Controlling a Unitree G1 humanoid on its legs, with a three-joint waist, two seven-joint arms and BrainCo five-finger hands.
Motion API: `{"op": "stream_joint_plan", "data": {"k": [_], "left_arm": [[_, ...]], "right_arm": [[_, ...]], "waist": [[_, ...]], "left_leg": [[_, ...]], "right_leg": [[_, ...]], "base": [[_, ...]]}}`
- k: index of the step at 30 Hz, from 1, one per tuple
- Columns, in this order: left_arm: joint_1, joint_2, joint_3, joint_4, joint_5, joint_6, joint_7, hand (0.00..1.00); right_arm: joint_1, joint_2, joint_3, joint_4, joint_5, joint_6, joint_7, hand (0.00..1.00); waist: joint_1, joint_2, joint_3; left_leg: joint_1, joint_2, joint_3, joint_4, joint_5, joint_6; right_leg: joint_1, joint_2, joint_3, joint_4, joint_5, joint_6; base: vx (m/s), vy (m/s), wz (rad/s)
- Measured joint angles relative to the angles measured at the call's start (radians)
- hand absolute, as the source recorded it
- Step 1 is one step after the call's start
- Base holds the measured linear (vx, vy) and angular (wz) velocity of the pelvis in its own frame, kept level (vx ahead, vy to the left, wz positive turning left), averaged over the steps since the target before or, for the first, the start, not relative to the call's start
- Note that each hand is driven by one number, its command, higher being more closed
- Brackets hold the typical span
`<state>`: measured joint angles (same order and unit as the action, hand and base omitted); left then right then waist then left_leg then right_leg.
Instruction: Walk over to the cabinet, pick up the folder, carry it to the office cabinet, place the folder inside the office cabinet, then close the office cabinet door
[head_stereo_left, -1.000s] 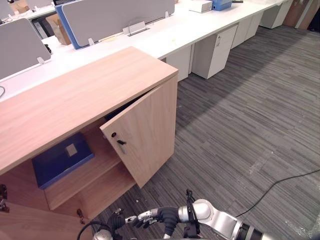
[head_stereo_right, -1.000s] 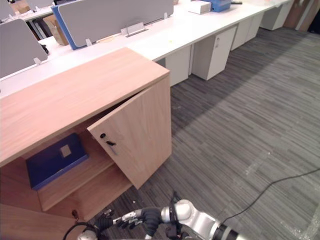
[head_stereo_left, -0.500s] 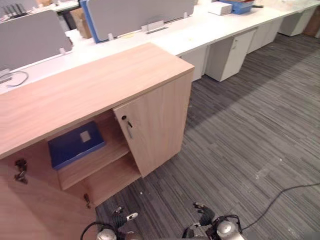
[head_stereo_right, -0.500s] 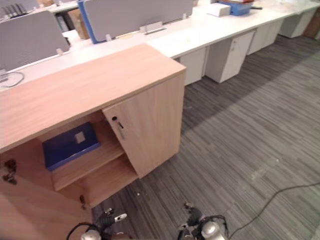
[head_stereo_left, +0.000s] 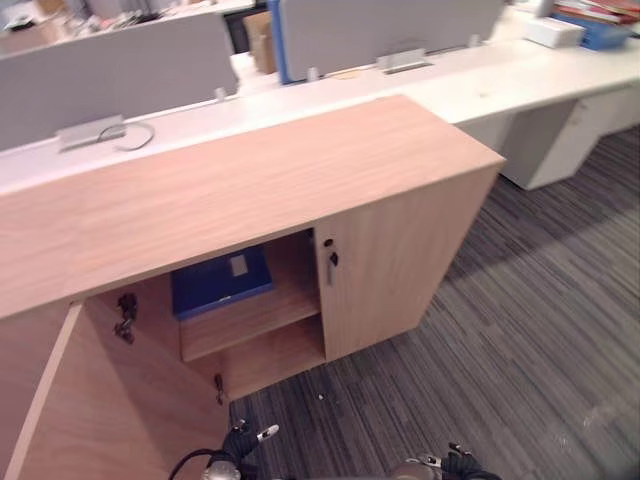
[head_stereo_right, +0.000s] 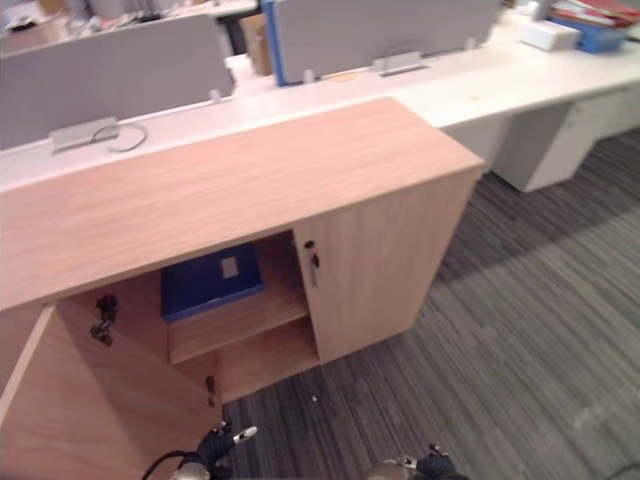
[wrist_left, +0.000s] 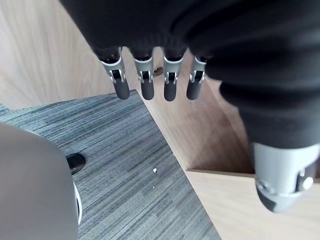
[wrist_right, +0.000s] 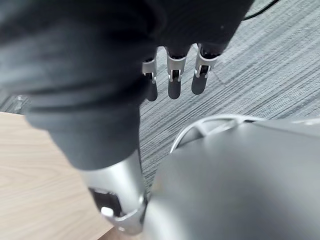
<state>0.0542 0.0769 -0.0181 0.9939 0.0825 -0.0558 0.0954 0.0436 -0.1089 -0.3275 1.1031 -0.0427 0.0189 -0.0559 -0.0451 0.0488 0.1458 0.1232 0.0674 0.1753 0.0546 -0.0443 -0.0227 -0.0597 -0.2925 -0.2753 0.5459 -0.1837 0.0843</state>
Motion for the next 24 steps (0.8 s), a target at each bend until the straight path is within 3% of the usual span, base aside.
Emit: {"op": "stream_joint_plan", "data": {"k": [1, 3, 5, 6, 8, 11, 18, 20, 21, 22, 23, 24], "left_arm": [[-0.003, 0.003, 0.000, 0.007, -0.013, -0.002, 0.003, 0.00], [-0.006, 0.003, 0.003, 0.016, -0.017, -0.006, 0.007, 0.00], [-0.006, 0.008, 0.025, 0.016, -0.015, -0.016, 0.009, 0.00], [-0.002, 0.002, 0.055, 0.020, -0.013, -0.019, 0.013, 0.00], [0.003, -0.016, 0.105, 0.026, -0.014, -0.027, 0.017, 0.00], [0.006, -0.026, 0.151, 0.033, -0.019, -0.030, 0.020, 0.00], [0.037, -0.047, 0.259, 0.031, -0.103, -0.031, 0.031, 0.00], [0.038, -0.043, 0.257, 0.016, -0.128, -0.031, 0.030, 0.00], [0.037, -0.034, 0.246, 0.013, -0.142, -0.033, 0.028, 0.00], [0.035, -0.026, 0.227, 0.008, -0.151, -0.035, 0.025, 0.00], [0.023, -0.022, 0.220, 0.002, -0.159, -0.038, 0.023, 0.00], [0.019, -0.016, 0.209, -0.005, -0.164, -0.040, 0.017, 0.00]], "right_arm": [[0.011, 0.015, -0.028, 0.001, 0.035, -0.002, -0.004, 0.00], [0.031, 0.037, -0.073, 0.001, 0.070, -0.006, -0.004, 0.00], [0.052, 0.073, -0.105, 0.002, 0.090, -0.008, -0.004, 0.00], [0.066, 0.082, -0.118, 0.002, 0.104, -0.009, -0.004, 0.00], [0.067, 0.078, -0.120, 0.000, 0.104, -0.011, 0.000, 0.00], [0.095, 0.081, -0.120, 0.002, 0.115, -0.014, 0.005, 0.00], [0.111, 0.082, -0.112, 0.010, 0.128, -0.035, 0.006, 0.00], [0.112, 0.083, -0.110, 0.010, 0.131, -0.040, 0.007, 0.00], [0.114, 0.088, -0.119, 0.012, 0.128, -0.039, 0.008, 0.00], [0.117, 0.098, -0.147, 0.021, 0.115, -0.038, 0.009, 0.00], [0.115, 0.099, -0.162, 0.028, 0.109, -0.038, 0.009, 0.00], [0.113, 0.099, -0.184, 0.033, 0.099, -0.034, 0.008, 0.00]], "waist": [[0.000, -0.002, 0.002], [-0.002, -0.017, 0.004], [0.000, -0.059, -0.004], [0.002, -0.073, -0.012], [0.014, -0.058, -0.017], [0.009, -0.059, -0.030], [0.032, -0.053, -0.037], [0.031, -0.057, -0.033], [0.026, -0.062, -0.025], [0.019, -0.084, -0.011], [0.014, -0.082, -0.002], [0.015, -0.078, 0.002]], "left_leg": [[-0.014, 0.010, -0.053, 0.008, -0.001, -0.006], [-0.039, 0.015, -0.131, 0.038, -0.012, -0.026], [-0.069, 0.001, -0.188, 0.070, -0.029, -0.060], [-0.071, 0.014, -0.221, 0.073, -0.035, -0.090], [-0.074, 0.078, -0.221, 0.070, -0.031, -0.129], [-0.068, 0.148, -0.219, 0.055, -0.011, -0.161], [-0.069, 0.215, -0.239, 0.040, 0.026, -0.204], [-0.116, 0.215, -0.253, 0.066, 0.047, -0.194], [-0.152, 0.203, -0.227, 0.075, 0.085, -0.160], [-0.157, 0.200, -0.132, 0.062, 0.112, -0.113], [-0.174, 0.218, -0.045, 0.111, 0.089, -0.082], [-0.216, 0.269, 0.126, 0.280, 0.020, -0.010]], "right_leg": [[-0.012, 0.056, 0.133, -0.045, -0.008, 0.004], [-0.021, 0.100, 0.306, -0.102, -0.006, 0.006], [-0.018, 0.105, 0.407, -0.168, 0.056, 0.010], [0.004, 0.107, 0.418, -0.171, 0.005, 0.055], [0.040, 0.159, 0.366, -0.236, -0.036, 0.042], [0.067, 0.223, 0.309, -0.240, -0.038, 0.029], [0.112, 0.289, 0.251, -0.265, -0.032, -0.017], [0.097, 0.283, 0.207, -0.251, -0.036, -0.034], [0.093, 0.266, 0.164, -0.242, -0.040, -0.042], [0.091, 0.238, 0.110, -0.244, -0.038, -0.063], [0.095, 0.228, 0.085, -0.240, -0.038, -0.066], [0.099, 0.208, 0.042, -0.232, -0.038, -0.068]], "base": [[0.17, -0.140, 1.28], [0.12, -0.225, 1.28], [0.08, -0.312, 1.09], [0.07, -0.289, 0.57], [0.06, -0.392, 0.23], [0.02, -0.323, 0.34], [-0.04, -0.113, 0.23], [-0.15, -0.052, 0.66], [-0.19, -0.040, 1.15], [-0.23, -0.036, 1.23], [-0.18, -0.013, 1.25], [-0.12, 0.028, 1.09]]}}
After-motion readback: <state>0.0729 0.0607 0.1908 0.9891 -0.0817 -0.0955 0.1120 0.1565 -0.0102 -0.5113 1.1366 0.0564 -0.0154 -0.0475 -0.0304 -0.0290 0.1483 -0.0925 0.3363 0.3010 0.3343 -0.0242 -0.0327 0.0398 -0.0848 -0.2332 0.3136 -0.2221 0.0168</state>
